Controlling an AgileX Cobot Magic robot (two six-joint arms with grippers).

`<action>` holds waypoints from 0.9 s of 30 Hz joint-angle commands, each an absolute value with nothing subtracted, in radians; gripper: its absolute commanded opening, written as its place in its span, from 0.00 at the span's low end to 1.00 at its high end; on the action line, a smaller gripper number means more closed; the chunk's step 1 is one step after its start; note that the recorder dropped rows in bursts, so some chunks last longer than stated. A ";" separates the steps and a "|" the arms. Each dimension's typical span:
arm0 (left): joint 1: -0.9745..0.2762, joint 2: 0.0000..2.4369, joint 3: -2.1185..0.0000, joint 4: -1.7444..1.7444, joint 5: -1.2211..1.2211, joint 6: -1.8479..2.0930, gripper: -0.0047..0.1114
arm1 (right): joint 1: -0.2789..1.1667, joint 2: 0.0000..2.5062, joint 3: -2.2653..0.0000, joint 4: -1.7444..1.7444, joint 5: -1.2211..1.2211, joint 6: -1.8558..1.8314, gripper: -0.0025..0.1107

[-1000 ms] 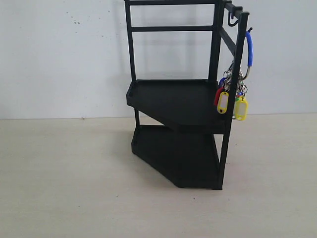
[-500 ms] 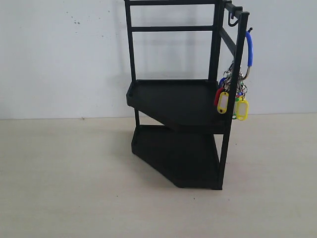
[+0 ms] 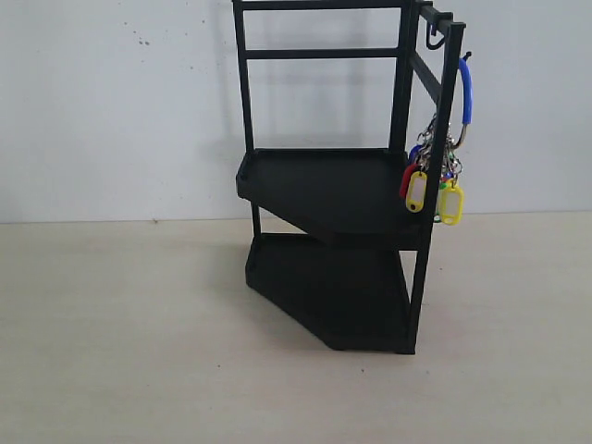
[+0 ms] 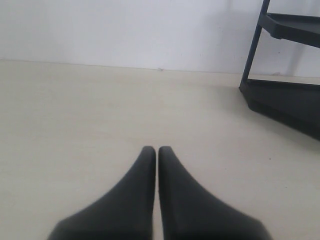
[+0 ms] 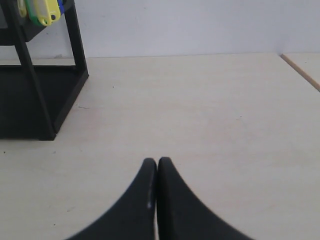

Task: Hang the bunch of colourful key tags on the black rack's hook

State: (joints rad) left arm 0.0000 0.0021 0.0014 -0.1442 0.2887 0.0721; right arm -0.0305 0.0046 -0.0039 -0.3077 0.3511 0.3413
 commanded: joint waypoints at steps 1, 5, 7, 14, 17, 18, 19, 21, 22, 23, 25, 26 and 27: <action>-0.001 0.000 0.000 -0.141 0.285 0.075 0.08 | -0.037 0.000 0.000 -0.311 0.348 0.317 0.02; -0.001 0.000 0.000 -0.141 0.285 0.075 0.08 | -0.037 0.000 0.000 -0.265 0.344 0.228 0.02; -0.001 0.000 0.000 -0.141 0.285 0.075 0.08 | -0.037 0.000 0.000 -0.179 0.341 0.131 0.02; -0.001 0.000 0.000 -0.141 0.285 0.075 0.08 | -0.037 0.000 0.000 -0.028 0.334 -0.006 0.02; -0.001 0.000 0.000 -0.141 0.285 0.075 0.08 | -0.037 0.000 0.000 -0.028 0.334 0.010 0.02; -0.001 0.000 0.000 -0.141 0.285 0.075 0.08 | -0.037 0.000 0.000 -0.028 0.334 0.016 0.02; -0.001 0.000 0.000 -0.141 0.285 0.075 0.08 | -0.037 0.000 0.000 -0.028 0.334 0.021 0.02; -0.001 0.000 0.000 -0.141 0.285 0.075 0.08 | -0.037 0.000 0.000 -0.020 0.336 0.021 0.02; -0.001 0.000 0.000 -0.141 0.285 0.075 0.08 | -0.037 0.000 0.000 -0.020 0.338 0.026 0.02; -0.001 0.000 0.000 -0.141 0.285 0.075 0.08 | -0.037 0.000 0.000 -0.020 0.338 0.030 0.02; -0.001 0.000 0.000 -0.141 0.285 0.075 0.08 | -0.037 0.000 0.000 -0.011 0.340 0.038 0.02; -0.001 0.000 0.000 -0.141 0.285 0.075 0.08 | -0.037 0.000 0.000 -0.011 0.340 0.043 0.02; -0.001 0.000 0.000 -0.141 0.285 0.075 0.08 | -0.037 0.000 0.000 -0.011 0.340 0.043 0.02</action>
